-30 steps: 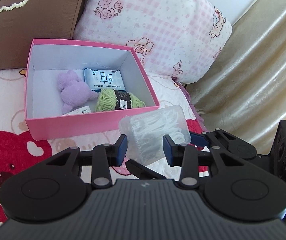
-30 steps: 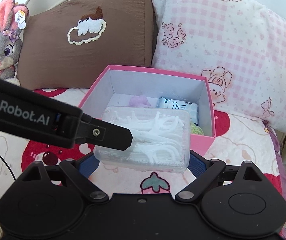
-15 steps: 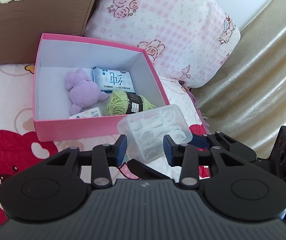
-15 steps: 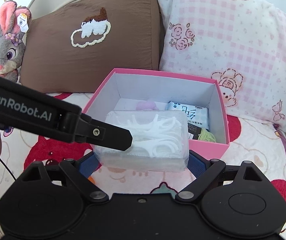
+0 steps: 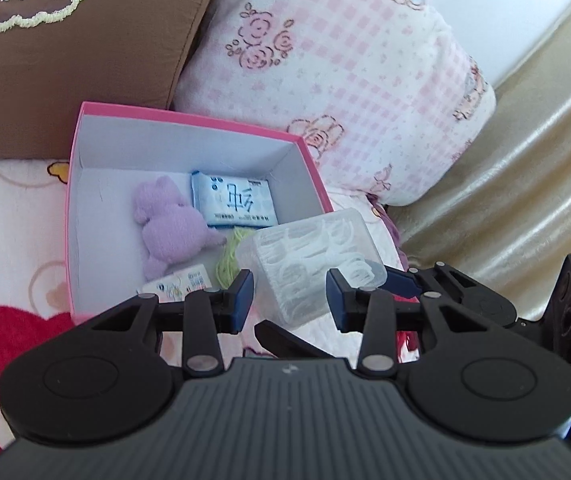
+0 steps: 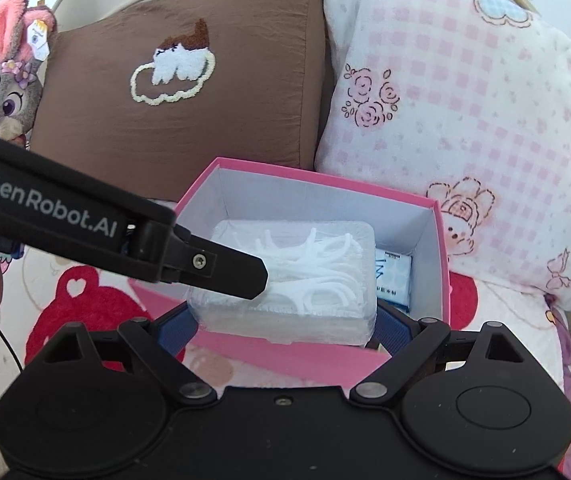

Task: Organize objects
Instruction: 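Lower the floss-pick box into the pink box with the left gripper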

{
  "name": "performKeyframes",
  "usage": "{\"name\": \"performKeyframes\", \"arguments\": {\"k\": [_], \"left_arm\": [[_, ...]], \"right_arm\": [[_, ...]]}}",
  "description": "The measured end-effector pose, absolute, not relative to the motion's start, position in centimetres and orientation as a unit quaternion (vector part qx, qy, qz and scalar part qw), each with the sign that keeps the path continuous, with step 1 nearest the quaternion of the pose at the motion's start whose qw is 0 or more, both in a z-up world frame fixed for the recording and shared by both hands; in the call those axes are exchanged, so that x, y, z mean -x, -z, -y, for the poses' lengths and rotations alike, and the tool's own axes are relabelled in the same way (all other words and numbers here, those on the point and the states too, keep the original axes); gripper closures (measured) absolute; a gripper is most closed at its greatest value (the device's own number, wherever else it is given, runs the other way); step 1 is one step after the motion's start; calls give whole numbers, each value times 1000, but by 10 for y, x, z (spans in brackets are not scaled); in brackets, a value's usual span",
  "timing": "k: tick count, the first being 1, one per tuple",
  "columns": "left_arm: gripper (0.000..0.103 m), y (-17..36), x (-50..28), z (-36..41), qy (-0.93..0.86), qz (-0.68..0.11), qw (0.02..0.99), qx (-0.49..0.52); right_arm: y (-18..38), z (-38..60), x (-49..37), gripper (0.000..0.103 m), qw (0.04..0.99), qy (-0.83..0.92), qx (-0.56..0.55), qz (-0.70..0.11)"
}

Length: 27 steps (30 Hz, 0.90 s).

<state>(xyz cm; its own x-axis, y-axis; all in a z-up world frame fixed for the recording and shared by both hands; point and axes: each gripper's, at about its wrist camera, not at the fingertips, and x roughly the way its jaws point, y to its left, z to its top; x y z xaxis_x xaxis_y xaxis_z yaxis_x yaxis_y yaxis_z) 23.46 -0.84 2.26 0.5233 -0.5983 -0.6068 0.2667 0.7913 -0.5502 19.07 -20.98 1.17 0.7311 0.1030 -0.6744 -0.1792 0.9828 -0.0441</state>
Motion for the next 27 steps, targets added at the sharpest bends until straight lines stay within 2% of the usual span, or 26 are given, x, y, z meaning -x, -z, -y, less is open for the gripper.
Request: {"name": "performKeyframes", "arguments": {"k": [4, 10, 15, 27], "left_arm": [[66, -37, -253, 4, 233, -403, 862, 199], [66, -40, -287, 9, 226, -410, 862, 195], [66, -19, -328, 18, 224, -434, 849, 204], [66, 40, -388, 43, 201, -481, 827, 212]], "right_arm": [[-21, 226, -215, 9, 927, -112, -10, -357], [-22, 237, -251, 9, 921, -136, -9, -366], [-6, 245, -286, 9, 911, -124, 22, -393], [47, 265, -349, 9, 875, -99, 12, -473]]}}
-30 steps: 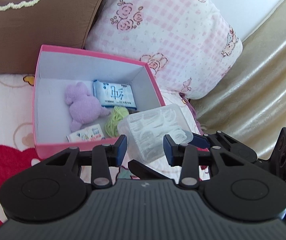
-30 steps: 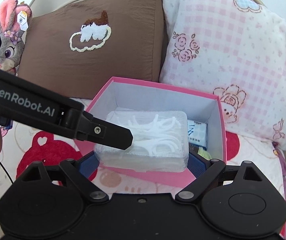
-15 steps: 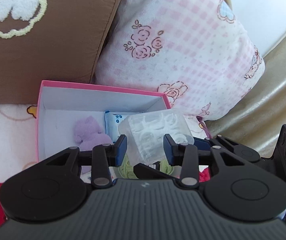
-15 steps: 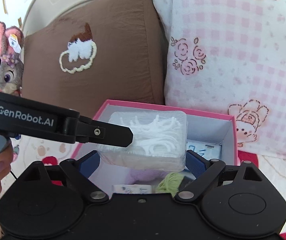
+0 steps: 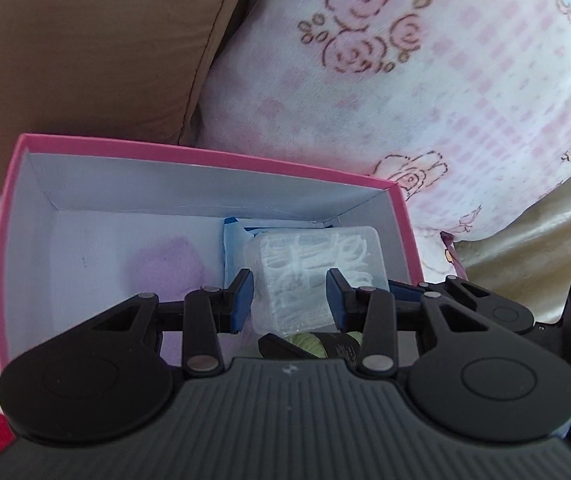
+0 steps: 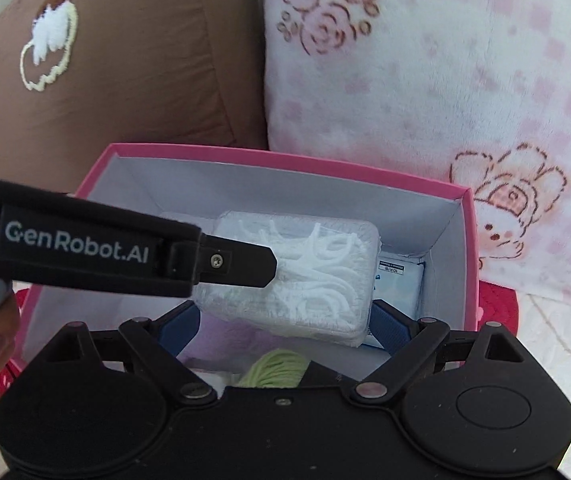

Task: Organize objects
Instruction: 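Lower the floss-pick box into the pink box with the left gripper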

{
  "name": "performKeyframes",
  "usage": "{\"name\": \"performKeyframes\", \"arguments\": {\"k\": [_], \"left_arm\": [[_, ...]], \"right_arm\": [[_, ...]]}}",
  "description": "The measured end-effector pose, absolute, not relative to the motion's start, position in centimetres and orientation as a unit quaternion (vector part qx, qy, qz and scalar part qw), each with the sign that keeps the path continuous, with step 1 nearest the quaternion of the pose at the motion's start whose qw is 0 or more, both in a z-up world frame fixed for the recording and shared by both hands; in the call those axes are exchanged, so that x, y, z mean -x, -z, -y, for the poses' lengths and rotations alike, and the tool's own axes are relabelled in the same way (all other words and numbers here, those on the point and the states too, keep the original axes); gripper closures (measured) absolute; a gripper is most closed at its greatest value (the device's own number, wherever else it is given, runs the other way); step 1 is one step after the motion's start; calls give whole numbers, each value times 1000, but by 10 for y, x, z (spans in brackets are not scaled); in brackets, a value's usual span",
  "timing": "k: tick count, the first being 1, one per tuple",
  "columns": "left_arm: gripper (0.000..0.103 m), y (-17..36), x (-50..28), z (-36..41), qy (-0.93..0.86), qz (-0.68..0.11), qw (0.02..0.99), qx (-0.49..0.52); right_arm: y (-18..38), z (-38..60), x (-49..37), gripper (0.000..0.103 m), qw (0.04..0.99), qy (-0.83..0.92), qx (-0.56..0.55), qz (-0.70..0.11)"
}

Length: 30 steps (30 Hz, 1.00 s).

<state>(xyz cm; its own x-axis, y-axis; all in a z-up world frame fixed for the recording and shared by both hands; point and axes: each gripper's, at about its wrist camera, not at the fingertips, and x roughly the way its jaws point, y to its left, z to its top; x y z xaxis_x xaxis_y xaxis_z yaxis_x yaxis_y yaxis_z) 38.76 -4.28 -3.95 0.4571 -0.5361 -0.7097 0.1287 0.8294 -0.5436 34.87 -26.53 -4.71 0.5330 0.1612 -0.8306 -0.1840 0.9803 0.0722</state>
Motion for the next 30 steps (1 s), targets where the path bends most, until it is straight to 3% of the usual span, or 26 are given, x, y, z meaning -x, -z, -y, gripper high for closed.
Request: {"name": "performKeyframes", "arguments": {"k": [9, 16, 23, 30], "left_arm": [[65, 69, -401, 45, 205, -529, 776, 275], [65, 79, -401, 51, 190, -522, 782, 284], [67, 72, -394, 46, 173, -508, 804, 256], [67, 37, -369, 39, 162, -488, 839, 176]], "right_arm": [[54, 278, -349, 9, 871, -104, 23, -480], [65, 271, -347, 9, 870, -90, 57, -481], [62, 257, -336, 11, 882, -88, 108, -451], [41, 266, -301, 11, 903, -107, 54, -412]]}}
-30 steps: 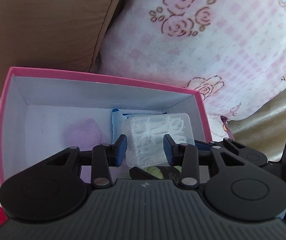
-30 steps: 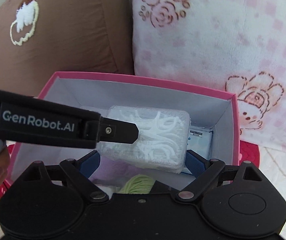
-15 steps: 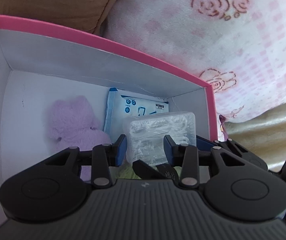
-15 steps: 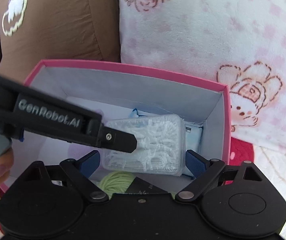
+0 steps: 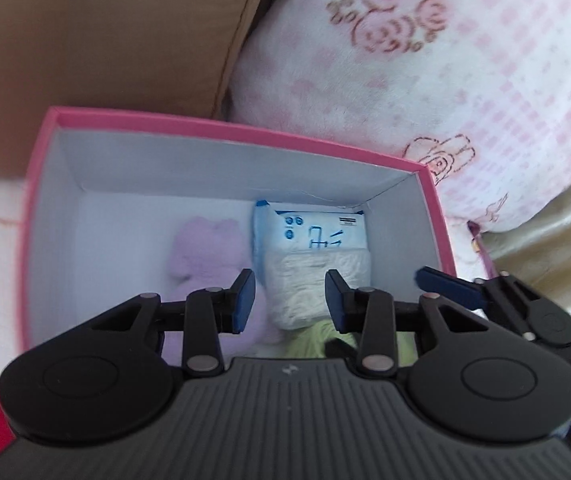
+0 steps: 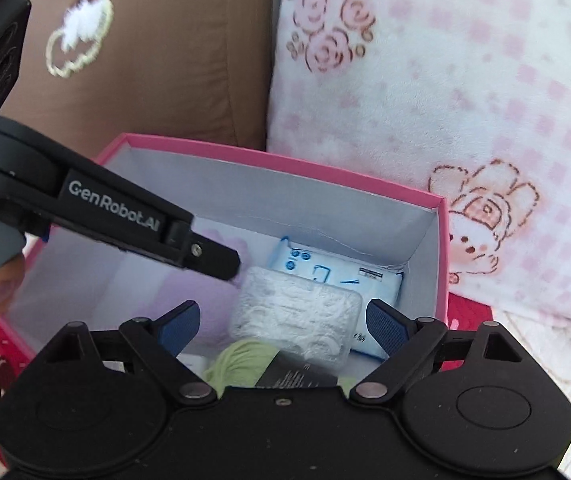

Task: Organize objects
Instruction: 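Lower the floss-pick box into the pink box with the left gripper, then open the left gripper and withdraw it toward the orange sponge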

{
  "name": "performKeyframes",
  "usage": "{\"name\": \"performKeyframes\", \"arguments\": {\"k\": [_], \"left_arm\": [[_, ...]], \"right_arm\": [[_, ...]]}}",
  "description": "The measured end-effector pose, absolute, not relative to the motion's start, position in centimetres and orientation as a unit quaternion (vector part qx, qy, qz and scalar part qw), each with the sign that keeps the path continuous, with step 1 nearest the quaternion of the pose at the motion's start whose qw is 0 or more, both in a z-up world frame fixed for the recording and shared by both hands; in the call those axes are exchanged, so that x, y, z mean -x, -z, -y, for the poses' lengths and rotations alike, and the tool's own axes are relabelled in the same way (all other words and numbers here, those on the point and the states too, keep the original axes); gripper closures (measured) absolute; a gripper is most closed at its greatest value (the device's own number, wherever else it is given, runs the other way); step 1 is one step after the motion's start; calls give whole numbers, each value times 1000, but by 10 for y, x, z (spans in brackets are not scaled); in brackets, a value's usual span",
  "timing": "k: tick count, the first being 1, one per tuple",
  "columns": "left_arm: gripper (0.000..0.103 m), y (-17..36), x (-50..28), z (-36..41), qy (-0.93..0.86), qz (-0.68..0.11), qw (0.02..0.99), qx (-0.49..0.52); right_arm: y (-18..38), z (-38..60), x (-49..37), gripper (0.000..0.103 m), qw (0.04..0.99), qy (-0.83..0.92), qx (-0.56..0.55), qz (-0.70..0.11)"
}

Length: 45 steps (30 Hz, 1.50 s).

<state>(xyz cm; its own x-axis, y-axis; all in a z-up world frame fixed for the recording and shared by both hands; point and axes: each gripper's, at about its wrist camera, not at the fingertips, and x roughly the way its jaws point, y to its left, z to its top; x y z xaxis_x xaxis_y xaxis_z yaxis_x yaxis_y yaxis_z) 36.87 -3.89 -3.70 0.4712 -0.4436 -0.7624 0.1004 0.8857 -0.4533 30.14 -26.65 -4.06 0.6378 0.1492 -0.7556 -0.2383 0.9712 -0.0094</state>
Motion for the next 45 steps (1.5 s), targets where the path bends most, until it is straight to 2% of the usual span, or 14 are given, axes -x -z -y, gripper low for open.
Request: {"name": "performKeyframes", "arguments": {"k": [13, 27, 45], "left_arm": [[67, -9, -295, 13, 164, -482, 849, 144], [67, -28, -192, -43, 167, -491, 846, 122], [65, -46, -128, -93, 182, -485, 849, 100]], "right_arm": [[-5, 261, -245, 11, 922, -111, -1, -370], [-26, 250, -156, 11, 934, -75, -60, -343], [-54, 198, -90, 11, 931, -87, -18, -355]]}}
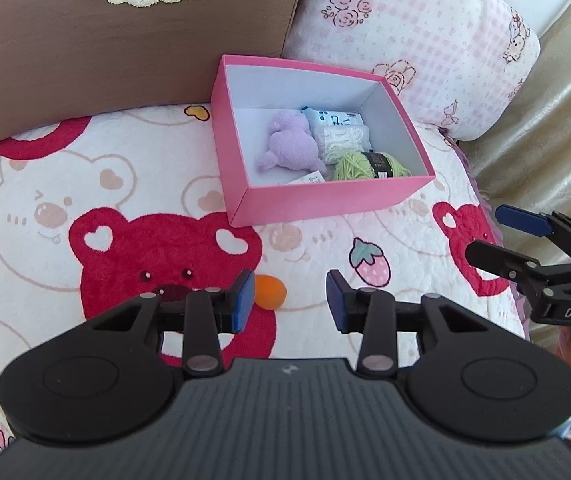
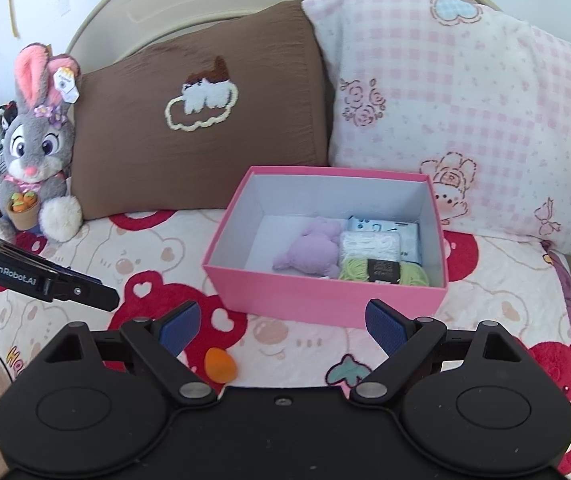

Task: Organize objects
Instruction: 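Open the left gripper and withdraw it toward the orange sponge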

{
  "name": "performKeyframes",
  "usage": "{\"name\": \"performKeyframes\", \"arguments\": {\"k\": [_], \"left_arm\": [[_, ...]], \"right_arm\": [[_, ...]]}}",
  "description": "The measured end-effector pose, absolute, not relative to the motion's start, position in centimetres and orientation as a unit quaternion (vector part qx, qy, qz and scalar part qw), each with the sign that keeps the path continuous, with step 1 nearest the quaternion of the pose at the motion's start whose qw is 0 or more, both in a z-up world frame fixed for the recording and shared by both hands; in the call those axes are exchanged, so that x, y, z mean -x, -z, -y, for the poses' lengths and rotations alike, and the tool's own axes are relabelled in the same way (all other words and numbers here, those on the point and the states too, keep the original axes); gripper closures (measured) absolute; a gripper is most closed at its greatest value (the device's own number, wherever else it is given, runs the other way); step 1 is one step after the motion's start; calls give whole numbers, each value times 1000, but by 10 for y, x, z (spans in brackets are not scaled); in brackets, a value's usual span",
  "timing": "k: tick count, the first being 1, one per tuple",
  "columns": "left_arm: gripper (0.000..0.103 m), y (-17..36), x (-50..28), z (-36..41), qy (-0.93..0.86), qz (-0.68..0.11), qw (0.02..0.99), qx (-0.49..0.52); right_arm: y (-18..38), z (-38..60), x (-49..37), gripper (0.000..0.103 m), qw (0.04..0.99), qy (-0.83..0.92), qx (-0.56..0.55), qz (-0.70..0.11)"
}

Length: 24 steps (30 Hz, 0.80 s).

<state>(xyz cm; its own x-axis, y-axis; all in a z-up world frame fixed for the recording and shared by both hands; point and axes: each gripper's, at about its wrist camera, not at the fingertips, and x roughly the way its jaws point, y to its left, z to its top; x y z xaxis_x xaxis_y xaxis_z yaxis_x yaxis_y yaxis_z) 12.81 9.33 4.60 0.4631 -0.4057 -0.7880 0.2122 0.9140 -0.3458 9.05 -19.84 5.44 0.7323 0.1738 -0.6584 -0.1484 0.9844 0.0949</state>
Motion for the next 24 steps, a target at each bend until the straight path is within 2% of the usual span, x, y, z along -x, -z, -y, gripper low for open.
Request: {"name": "performKeyframes", "arguments": {"k": [24], "left_arm": [[62, 15, -106, -99, 215, -521, 821, 91]], "right_arm": [[-14, 161, -64, 11, 895, -147, 5, -420]]}}
